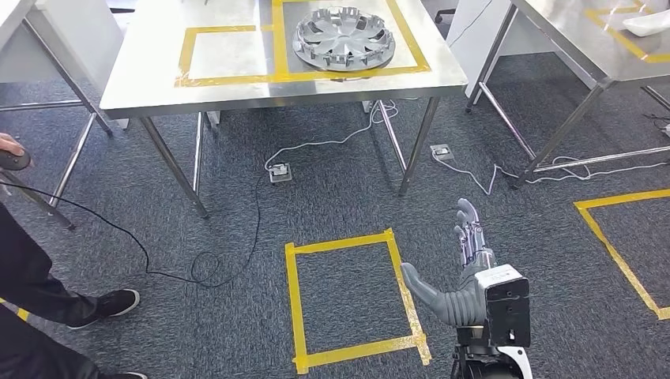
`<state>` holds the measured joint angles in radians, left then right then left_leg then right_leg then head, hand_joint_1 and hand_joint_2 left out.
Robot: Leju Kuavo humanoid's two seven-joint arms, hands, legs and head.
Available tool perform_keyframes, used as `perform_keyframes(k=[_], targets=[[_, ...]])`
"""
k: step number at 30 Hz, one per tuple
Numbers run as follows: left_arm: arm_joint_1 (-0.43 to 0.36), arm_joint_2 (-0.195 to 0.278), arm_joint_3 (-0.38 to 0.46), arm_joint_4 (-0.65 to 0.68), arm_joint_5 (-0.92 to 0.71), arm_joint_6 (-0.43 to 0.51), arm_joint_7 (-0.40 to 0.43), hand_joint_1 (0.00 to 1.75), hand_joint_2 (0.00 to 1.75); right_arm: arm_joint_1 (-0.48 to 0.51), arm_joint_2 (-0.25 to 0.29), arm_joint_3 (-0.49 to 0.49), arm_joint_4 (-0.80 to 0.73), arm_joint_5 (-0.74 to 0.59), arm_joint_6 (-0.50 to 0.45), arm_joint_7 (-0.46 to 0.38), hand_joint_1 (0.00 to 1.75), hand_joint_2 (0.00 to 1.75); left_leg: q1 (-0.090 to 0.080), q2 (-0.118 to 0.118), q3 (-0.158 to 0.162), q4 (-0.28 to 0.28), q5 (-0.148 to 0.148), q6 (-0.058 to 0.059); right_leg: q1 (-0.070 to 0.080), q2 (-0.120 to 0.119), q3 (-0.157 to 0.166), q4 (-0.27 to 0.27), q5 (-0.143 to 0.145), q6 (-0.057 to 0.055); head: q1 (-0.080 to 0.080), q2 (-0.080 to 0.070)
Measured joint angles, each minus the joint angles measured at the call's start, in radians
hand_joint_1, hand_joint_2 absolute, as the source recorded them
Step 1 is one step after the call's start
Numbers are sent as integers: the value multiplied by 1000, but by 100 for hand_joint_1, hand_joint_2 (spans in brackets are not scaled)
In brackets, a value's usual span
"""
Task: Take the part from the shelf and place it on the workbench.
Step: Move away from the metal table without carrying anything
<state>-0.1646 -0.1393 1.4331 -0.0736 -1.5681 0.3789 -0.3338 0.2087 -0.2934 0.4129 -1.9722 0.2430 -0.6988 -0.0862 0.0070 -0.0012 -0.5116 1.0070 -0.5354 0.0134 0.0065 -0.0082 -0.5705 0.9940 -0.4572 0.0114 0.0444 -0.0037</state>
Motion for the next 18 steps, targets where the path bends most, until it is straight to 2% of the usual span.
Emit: perform_keyframes(k=[1, 2, 3, 5, 6, 7, 8, 10, 11, 12, 14, 16, 17, 18], targets=[[0, 0, 0, 0, 0, -2, 1, 0, 0, 1, 0, -1, 2, 2, 0, 0, 0, 175, 1, 0, -3, -1, 6, 6, -2, 1, -4, 7, -9, 6, 0, 0], [0, 0, -1, 0, 0, -3, 2, 0, 0, 1, 1, -2, 3, 3, 0, 0, 0, 175, 3, 1, -8, -3, 12, 12, -3, 3, -13, 30, -31, 12, 2, 0], [-1, 0, -3, 0, 0, -4, 4, 0, 0, 1, 2, -5, 5, 5, 0, 0, 0, 175, 5, 1, -15, -4, 19, 16, -6, 4, -32, 78, -69, 19, 6, 0], [-1, 1, -5, 0, 0, -5, 9, 0, 0, 3, 3, -9, 10, 7, 0, 0, 0, 175, 3, 1, -32, -3, 31, 21, -10, 4, -80, 218, -154, 28, 16, 0], [0, 0, -6, 0, 0, -5, 12, 0, 0, 4, 4, -10, 13, 7, 0, 0, 0, 175, 2, 1, -40, -2, 36, 21, -11, 4, -96, 274, -179, 30, 19, 0], [0, 1, -6, 0, 0, -5, 14, 0, 0, 5, 5, -12, 16, 7, 0, 0, 0, 175, 1, 1, -47, -2, 42, 20, -12, 4, -94, 293, -182, 29, 21, 0], [1, 1, -6, 0, 0, -5, 16, 0, 0, 5, 5, -14, 19, 7, 0, 0, 0, 175, 0, 1, -53, -2, 46, 19, -12, 4, -72, 270, -166, 26, 23, 0], [1, 0, -7, 0, 0, -5, 17, 0, 0, 5, 7, -16, 22, 5, 0, 0, 0, 175, -3, 0, -59, -2, 55, 17, -10, 4, 19, 124, -105, 11, 29, 0], [1, 0, -8, 0, 0, -5, 17, 0, 0, 4, 7, -17, 23, 4, 0, 0, 0, 175, -4, 0, -62, -2, 59, 13, -8, 5, 61, 50, -85, 2, 31, 0], [1, -1, -9, 0, 0, -5, 17, 0, 0, 4, 8, -18, 23, 2, 0, 0, 0, 175, -4, 0, -65, -1, 64, 9, -4, 5, 89, -3, -73, -7, 33, 0], [1, -3, -13, 0, 0, -5, 18, 0, 0, 5, 9, -21, 23, -2, 0, -2, 0, 175, -2, 2, -72, -2, 73, -4, 1, 7, 96, -32, -71, -18, 37, 0], [1, -3, -16, 0, 0, -5, 18, 0, 0, 6, 10, -23, 23, -4, 0, -4, 0, 175, 0, 3, -76, -1, 76, -17, 2, 6, 92, -43, -53, -24, 39, 0], [1, -3, -18, 0, 0, -5, 18, 0, 0, 5, 12, -24, 23, -5, 0, -5, 0, 175, 0, 3, -84, 12, 61, -22, 0, 4, 89, -50, -43, -27, 38, 0], [1, -2, -19, 0, 0, -5, 18, 0, 0, 5, 13, -24, 23, -5, 0, -7, 0, 175, 1, 3, -99, 47, 30, -26, -2, 2, 84, -56, -32, -29, 33, 0]])
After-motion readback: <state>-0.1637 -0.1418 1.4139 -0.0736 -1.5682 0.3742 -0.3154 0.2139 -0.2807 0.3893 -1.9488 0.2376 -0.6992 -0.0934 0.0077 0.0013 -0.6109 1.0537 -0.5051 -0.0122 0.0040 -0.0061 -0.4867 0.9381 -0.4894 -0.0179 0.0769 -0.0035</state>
